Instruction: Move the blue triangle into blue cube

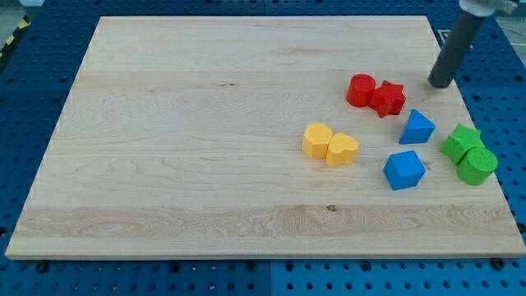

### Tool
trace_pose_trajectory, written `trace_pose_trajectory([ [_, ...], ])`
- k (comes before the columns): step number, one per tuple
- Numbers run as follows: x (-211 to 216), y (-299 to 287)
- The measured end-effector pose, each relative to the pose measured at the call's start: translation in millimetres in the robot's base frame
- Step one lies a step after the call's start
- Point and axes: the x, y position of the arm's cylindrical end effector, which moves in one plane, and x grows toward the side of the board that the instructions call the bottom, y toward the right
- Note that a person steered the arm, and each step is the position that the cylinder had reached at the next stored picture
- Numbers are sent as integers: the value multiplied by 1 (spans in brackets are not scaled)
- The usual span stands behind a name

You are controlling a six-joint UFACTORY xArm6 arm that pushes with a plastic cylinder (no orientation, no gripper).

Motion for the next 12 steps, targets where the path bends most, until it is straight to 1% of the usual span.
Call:
trace_pose_trajectory([
  [1, 21, -11],
  [3, 41, -58],
  [6, 52, -56],
  [9, 67, -24],
  [10, 101, -28],
  [11, 112, -47],
  [12, 100, -62],
])
